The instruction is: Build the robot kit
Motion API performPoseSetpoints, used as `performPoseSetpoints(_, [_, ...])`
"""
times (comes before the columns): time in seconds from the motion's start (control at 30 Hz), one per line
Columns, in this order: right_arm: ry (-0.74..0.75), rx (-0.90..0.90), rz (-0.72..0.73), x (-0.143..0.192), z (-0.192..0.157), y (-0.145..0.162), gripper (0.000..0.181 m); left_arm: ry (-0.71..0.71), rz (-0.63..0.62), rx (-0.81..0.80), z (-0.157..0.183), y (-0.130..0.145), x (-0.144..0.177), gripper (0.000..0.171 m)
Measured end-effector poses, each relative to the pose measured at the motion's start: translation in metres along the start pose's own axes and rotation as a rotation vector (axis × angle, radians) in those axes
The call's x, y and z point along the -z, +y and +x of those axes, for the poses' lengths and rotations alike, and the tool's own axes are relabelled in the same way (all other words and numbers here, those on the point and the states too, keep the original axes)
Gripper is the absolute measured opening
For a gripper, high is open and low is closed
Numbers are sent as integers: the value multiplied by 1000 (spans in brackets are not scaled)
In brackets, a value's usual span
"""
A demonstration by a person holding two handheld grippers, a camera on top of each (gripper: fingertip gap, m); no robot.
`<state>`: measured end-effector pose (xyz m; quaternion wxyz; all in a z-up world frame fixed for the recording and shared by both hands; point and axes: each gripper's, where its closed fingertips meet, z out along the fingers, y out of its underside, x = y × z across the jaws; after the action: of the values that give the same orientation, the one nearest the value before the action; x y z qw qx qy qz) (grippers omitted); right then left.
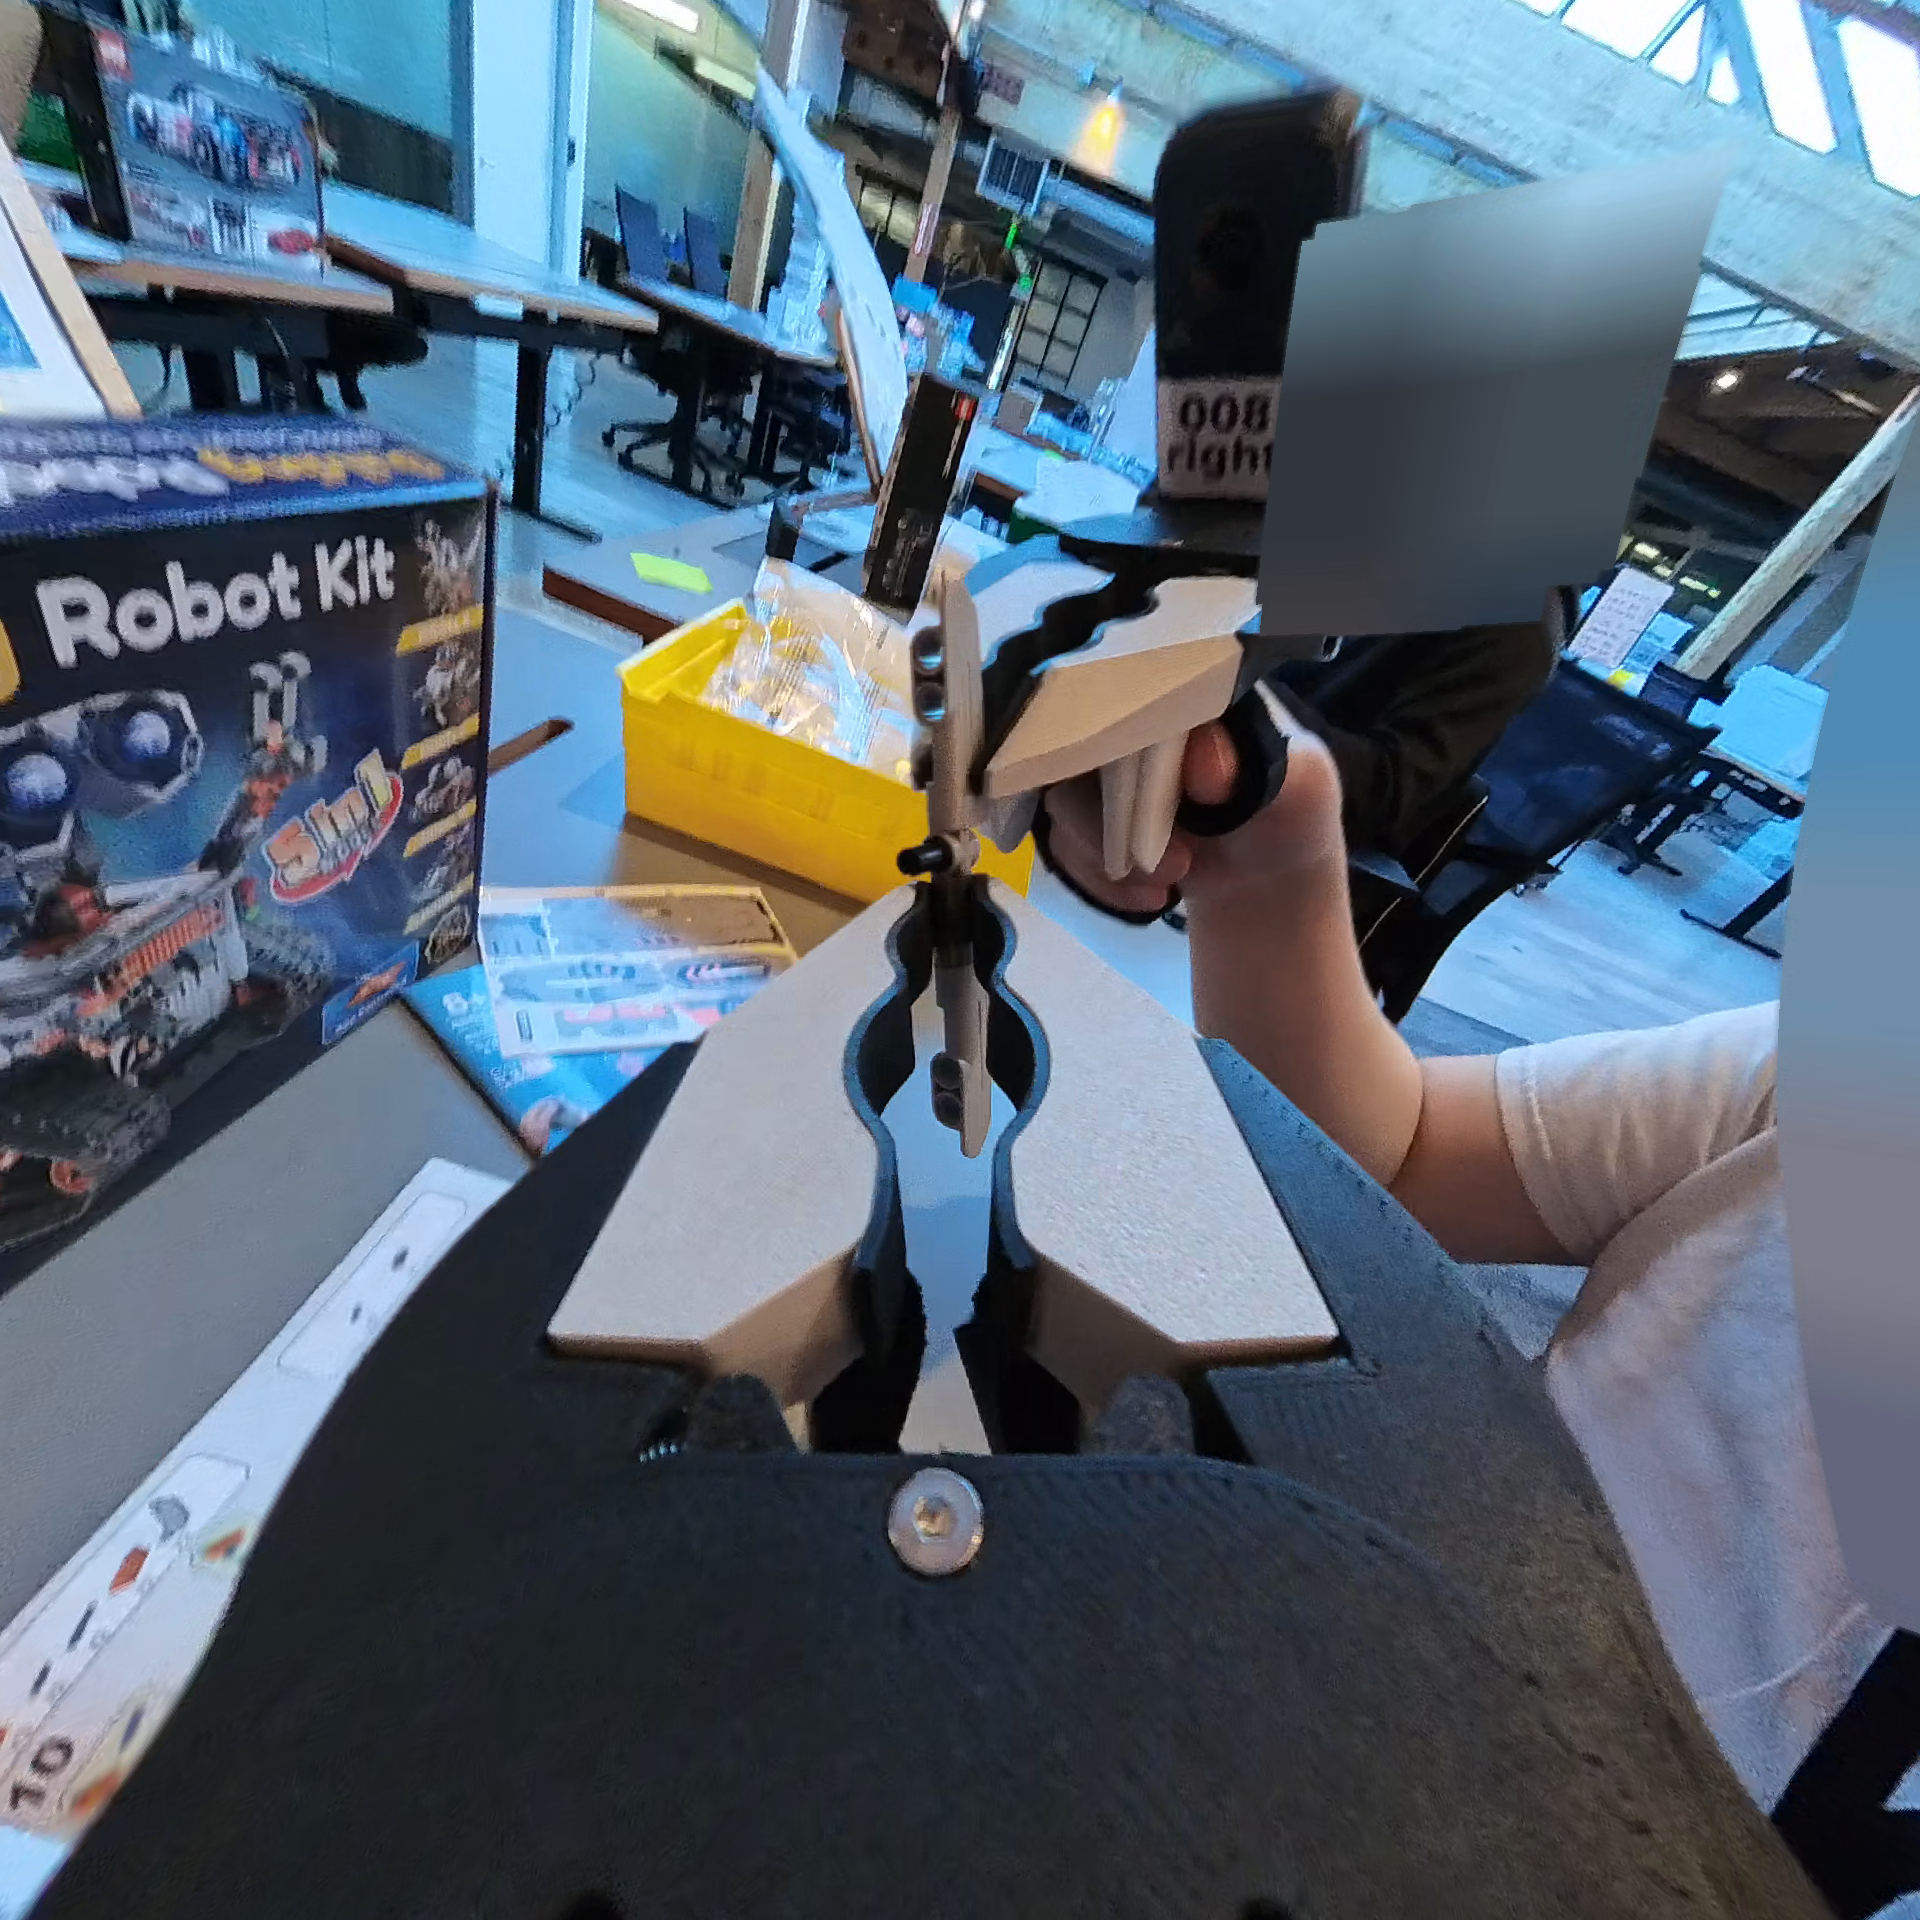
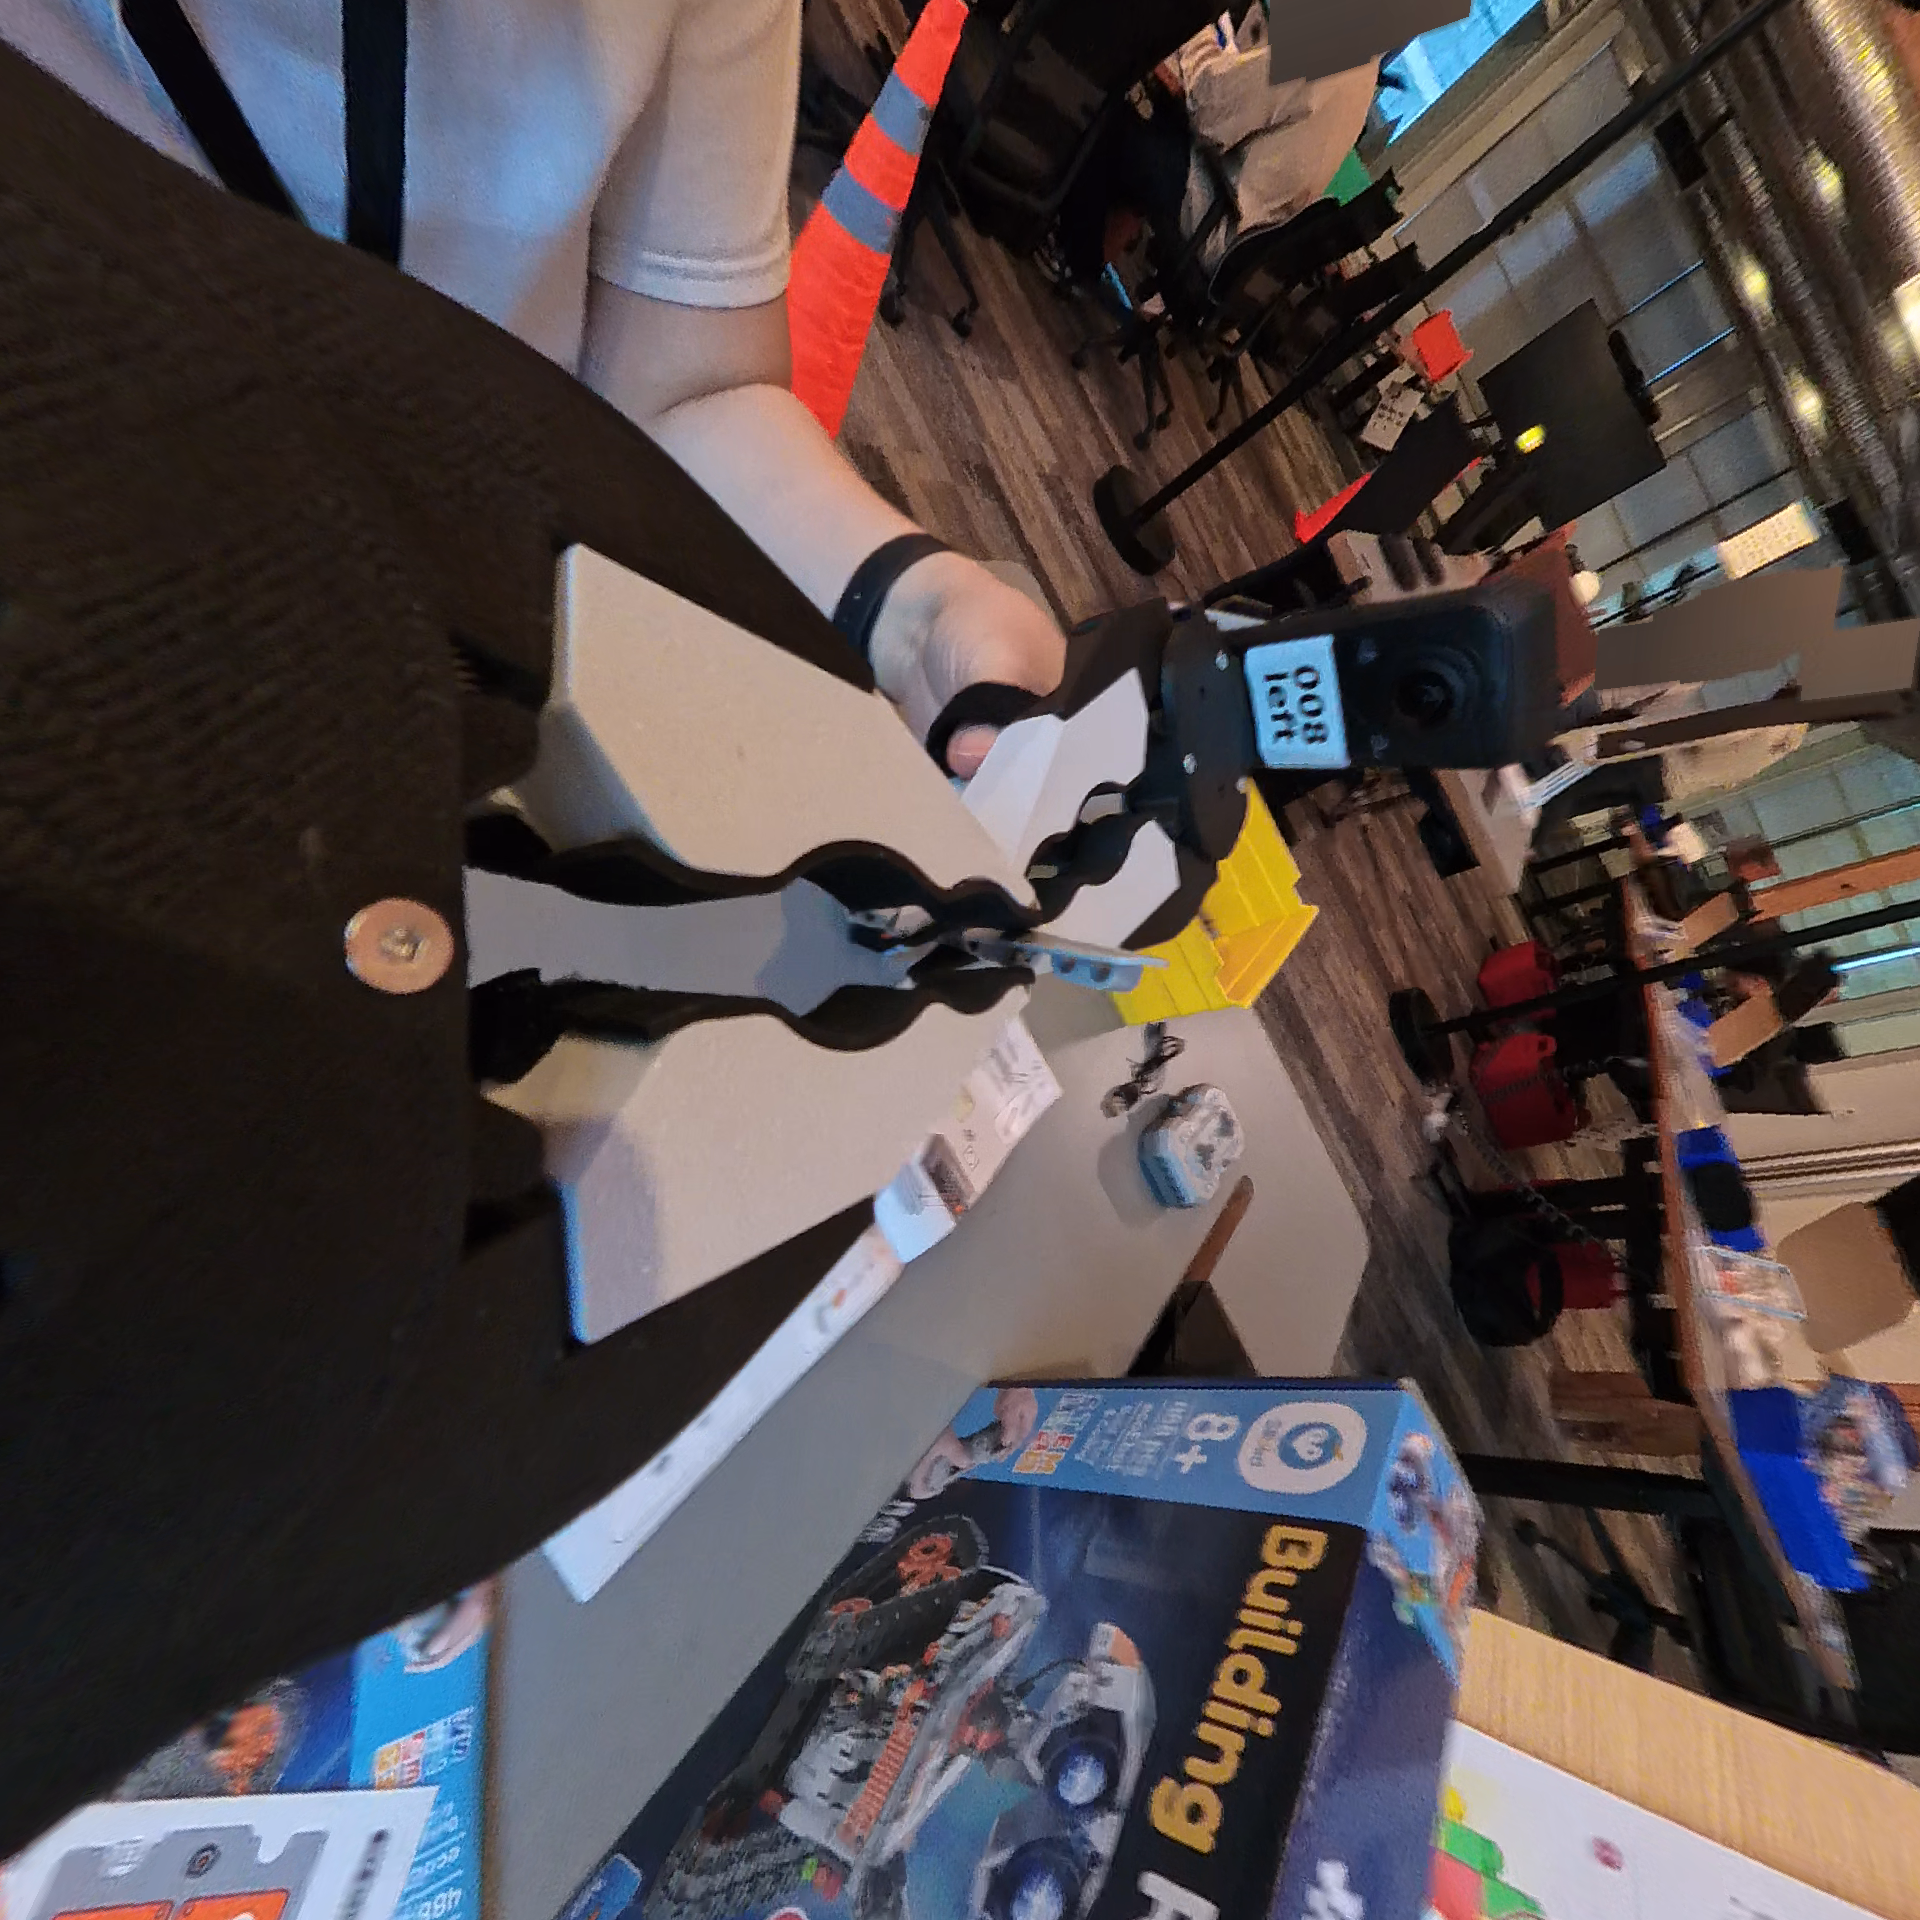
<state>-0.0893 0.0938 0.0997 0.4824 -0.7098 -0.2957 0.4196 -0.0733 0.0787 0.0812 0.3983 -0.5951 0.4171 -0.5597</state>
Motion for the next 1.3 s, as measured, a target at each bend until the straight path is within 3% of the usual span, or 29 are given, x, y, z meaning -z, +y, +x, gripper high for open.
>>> performPoseSetpoints(0.03, [-6, 27, 56, 2, -3, -9, 11, 5, 35, -7, 2, -8, 2, 4])
performPoseSetpoints(0.1, [9, 84, 199, 7, -5, -29, 53, -8, 143, 4, 1, -28, 12, 4])
performPoseSetpoints(0.13, [18, 96, 242, 9, -5, -34, 53, -10, 203, 13, 2, -39, 19, 4])
performPoseSetpoints(0.2, [-67, 90, 216, 1, -17, -27, 32, -14, 284, 16, 4, -52, 32, 5])
performPoseSetpoints(0.33, [-167, 18, 149, -32, -35, -9, 34, -46, 312, -40, 12, -56, 40, 4])
performPoseSetpoints(0.43, [-158, 29, 179, -41, -38, -6, 6, -70, 296, -60, 13, -53, 38, 5])
performPoseSetpoints(0.63, [-97, 51, 156, -43, -34, -1, 6, -84, 253, -49, 8, -50, 40, 4])
performPoseSetpoints(0.87, [-63, 65, 151, -40, -31, -2, 6, -71, 342, -4, 5, -54, 37, 4])
performPoseSetpoints(1.3, [-41, 69, 104, -38, -25, 3, 7, -69, 330, 23, 0, -50, 35, 4])
